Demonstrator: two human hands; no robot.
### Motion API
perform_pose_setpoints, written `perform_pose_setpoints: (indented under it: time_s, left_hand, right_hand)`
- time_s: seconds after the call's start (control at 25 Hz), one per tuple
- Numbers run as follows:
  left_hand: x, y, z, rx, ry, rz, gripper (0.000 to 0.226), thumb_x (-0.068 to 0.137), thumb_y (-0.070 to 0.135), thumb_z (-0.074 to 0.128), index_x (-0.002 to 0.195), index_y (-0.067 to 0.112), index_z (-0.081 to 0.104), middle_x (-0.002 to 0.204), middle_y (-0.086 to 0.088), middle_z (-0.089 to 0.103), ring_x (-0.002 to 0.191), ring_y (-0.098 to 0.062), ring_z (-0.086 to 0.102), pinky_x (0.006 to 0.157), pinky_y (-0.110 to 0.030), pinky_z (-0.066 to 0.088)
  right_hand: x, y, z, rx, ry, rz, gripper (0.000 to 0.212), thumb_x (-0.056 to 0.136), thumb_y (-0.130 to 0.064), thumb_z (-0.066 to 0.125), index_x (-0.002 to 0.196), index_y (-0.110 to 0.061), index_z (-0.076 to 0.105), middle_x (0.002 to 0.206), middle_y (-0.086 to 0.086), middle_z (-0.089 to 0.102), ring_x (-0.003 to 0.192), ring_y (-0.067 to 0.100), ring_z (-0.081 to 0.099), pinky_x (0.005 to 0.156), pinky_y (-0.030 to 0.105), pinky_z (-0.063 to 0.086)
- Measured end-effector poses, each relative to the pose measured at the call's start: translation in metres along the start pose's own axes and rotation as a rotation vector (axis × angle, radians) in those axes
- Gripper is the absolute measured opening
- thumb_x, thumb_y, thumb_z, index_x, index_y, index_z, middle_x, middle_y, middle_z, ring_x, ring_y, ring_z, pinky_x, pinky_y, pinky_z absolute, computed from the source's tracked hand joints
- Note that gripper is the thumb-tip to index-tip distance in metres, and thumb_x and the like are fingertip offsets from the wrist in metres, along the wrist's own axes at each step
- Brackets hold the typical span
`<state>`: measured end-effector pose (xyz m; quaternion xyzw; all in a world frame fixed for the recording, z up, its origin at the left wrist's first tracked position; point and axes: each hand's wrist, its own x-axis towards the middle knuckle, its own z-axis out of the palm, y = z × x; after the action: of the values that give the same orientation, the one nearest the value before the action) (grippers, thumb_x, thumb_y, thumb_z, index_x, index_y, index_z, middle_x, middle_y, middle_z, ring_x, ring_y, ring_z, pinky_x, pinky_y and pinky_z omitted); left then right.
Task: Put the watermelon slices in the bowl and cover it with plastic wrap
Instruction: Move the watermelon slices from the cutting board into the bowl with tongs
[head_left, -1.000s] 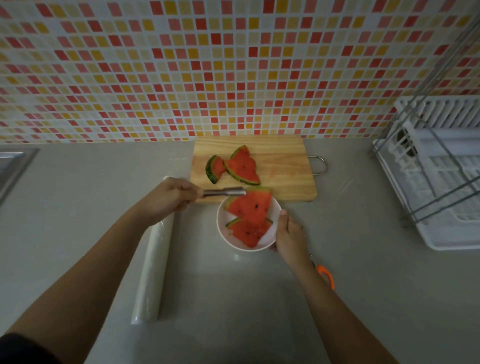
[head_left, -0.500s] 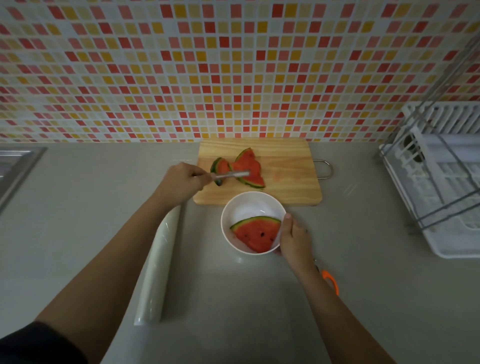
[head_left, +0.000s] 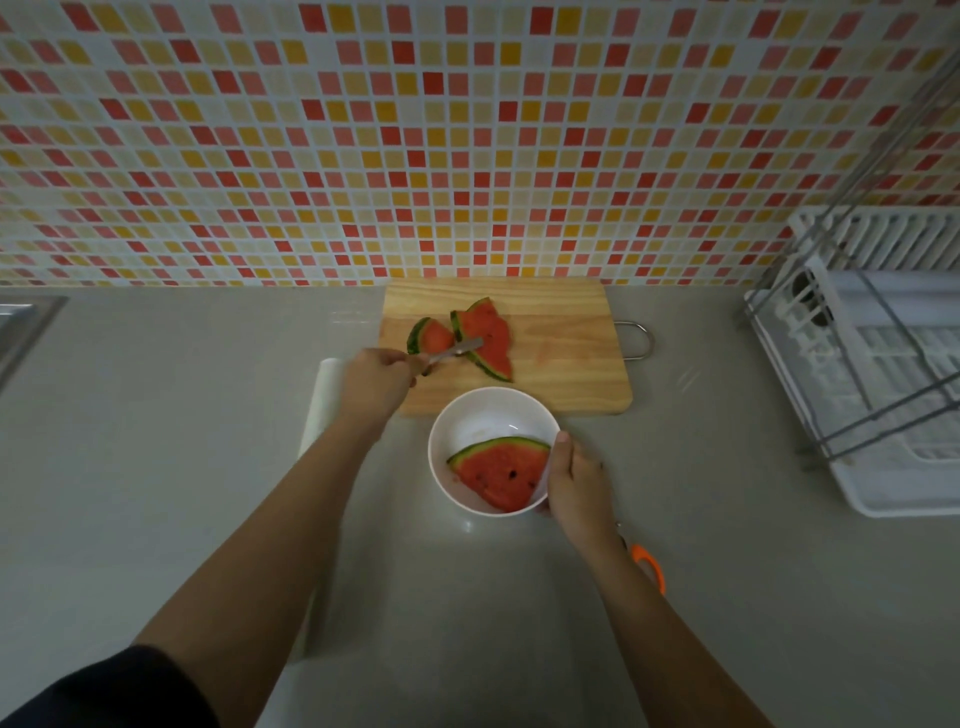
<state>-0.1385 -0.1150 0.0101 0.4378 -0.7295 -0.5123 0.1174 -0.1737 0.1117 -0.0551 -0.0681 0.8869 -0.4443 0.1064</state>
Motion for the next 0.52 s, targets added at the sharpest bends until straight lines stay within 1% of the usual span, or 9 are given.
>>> perform_pose_setpoints:
  time_s: [0.08, 0.16, 0.24, 0.28, 0.32, 0.36, 0.4, 0.44, 0.52]
  left_hand:
    - [0.002, 0.015, -0.019, 0.011, -0.063, 0.114, 0.018, 0.08, 0.027, 0.071, 0.07, 0.013, 0.072, 0.057, -0.003, 0.056, 0.048, -0.014, 0.042, 0.051, -0.025, 0.036]
    - [0.005, 0.032, -0.047, 0.048, -0.248, 0.201, 0.012, 0.082, 0.022, 0.07, 0.075, 0.013, 0.075, 0.056, -0.001, 0.055, 0.051, -0.012, 0.042, 0.049, -0.021, 0.035]
    - [0.007, 0.049, -0.072, 0.188, -0.496, 0.226, 0.012, 0.082, 0.017, 0.069, 0.074, 0.015, 0.077, 0.053, 0.003, 0.053, 0.047, -0.008, 0.039, 0.045, -0.017, 0.033]
    - [0.008, 0.057, -0.076, 0.302, -0.594, 0.232, 0.013, 0.082, 0.016, 0.069, 0.073, 0.014, 0.077, 0.05, 0.004, 0.052, 0.045, -0.007, 0.038, 0.042, -0.015, 0.031]
    - [0.008, 0.064, -0.075, 0.436, -0.666, 0.246, 0.012, 0.081, 0.017, 0.07, 0.073, 0.012, 0.077, 0.049, 0.005, 0.051, 0.044, -0.007, 0.038, 0.041, -0.014, 0.031]
    - [0.006, 0.071, -0.069, 0.571, -0.714, 0.265, 0.014, 0.08, 0.02, 0.07, 0.073, 0.009, 0.076, 0.048, 0.006, 0.052, 0.044, -0.008, 0.039, 0.042, -0.014, 0.032]
    - [0.003, 0.077, -0.06, 0.68, -0.754, 0.28, 0.017, 0.079, 0.022, 0.071, 0.074, 0.006, 0.075, 0.049, 0.006, 0.052, 0.047, -0.01, 0.041, 0.044, -0.016, 0.033]
    - [0.001, 0.082, -0.049, 0.748, -0.794, 0.284, 0.02, 0.078, 0.024, 0.071, 0.074, 0.005, 0.074, 0.051, 0.005, 0.052, 0.05, -0.013, 0.041, 0.046, -0.018, 0.034]
    - [-0.003, 0.089, -0.026, 0.797, -0.859, 0.271, 0.023, 0.078, 0.028, 0.071, 0.078, 0.005, 0.073, 0.057, 0.004, 0.053, 0.055, -0.015, 0.041, 0.05, -0.022, 0.034]
  right_hand:
    - [0.001, -0.001, -0.002, -0.003, 0.01, 0.007, 0.046, 0.1, -0.034, 0.026, 0.094, -0.009, 0.065, 0.09, 0.018, 0.069, 0.087, 0.032, 0.063, 0.062, 0.024, 0.028]
    - [0.001, -0.002, -0.002, 0.025, -0.015, 0.02, 0.047, 0.1, -0.036, 0.026, 0.086, -0.013, 0.064, 0.086, 0.017, 0.069, 0.084, 0.031, 0.063, 0.063, 0.024, 0.03]
    - [-0.001, -0.002, -0.003, 0.063, -0.025, 0.04, 0.046, 0.1, -0.038, 0.026, 0.069, -0.017, 0.054, 0.071, 0.007, 0.063, 0.071, 0.026, 0.06, 0.058, 0.025, 0.031]
    - [-0.002, -0.002, -0.003, 0.077, -0.021, 0.054, 0.049, 0.1, -0.038, 0.026, 0.063, -0.017, 0.05, 0.064, 0.0, 0.059, 0.062, 0.019, 0.057, 0.052, 0.024, 0.031]
    - [-0.002, -0.002, -0.004, 0.089, -0.021, 0.067, 0.051, 0.1, -0.038, 0.026, 0.059, -0.018, 0.049, 0.06, -0.006, 0.057, 0.057, 0.012, 0.054, 0.046, 0.02, 0.031]
    - [-0.002, -0.002, -0.005, 0.099, -0.03, 0.074, 0.052, 0.1, -0.039, 0.025, 0.058, -0.02, 0.05, 0.058, -0.009, 0.055, 0.055, 0.009, 0.053, 0.044, 0.017, 0.031]
    - [-0.002, -0.002, -0.005, 0.106, -0.041, 0.07, 0.053, 0.1, -0.038, 0.025, 0.058, -0.021, 0.052, 0.057, -0.009, 0.055, 0.055, 0.009, 0.053, 0.044, 0.015, 0.032]
    - [-0.002, -0.003, -0.005, 0.107, -0.046, 0.058, 0.054, 0.1, -0.037, 0.025, 0.059, -0.019, 0.054, 0.057, -0.007, 0.056, 0.055, 0.011, 0.054, 0.045, 0.017, 0.034]
    - [-0.002, -0.005, -0.004, 0.09, -0.04, 0.04, 0.055, 0.1, -0.037, 0.025, 0.068, -0.01, 0.06, 0.064, 0.001, 0.059, 0.061, 0.017, 0.055, 0.054, 0.022, 0.037]
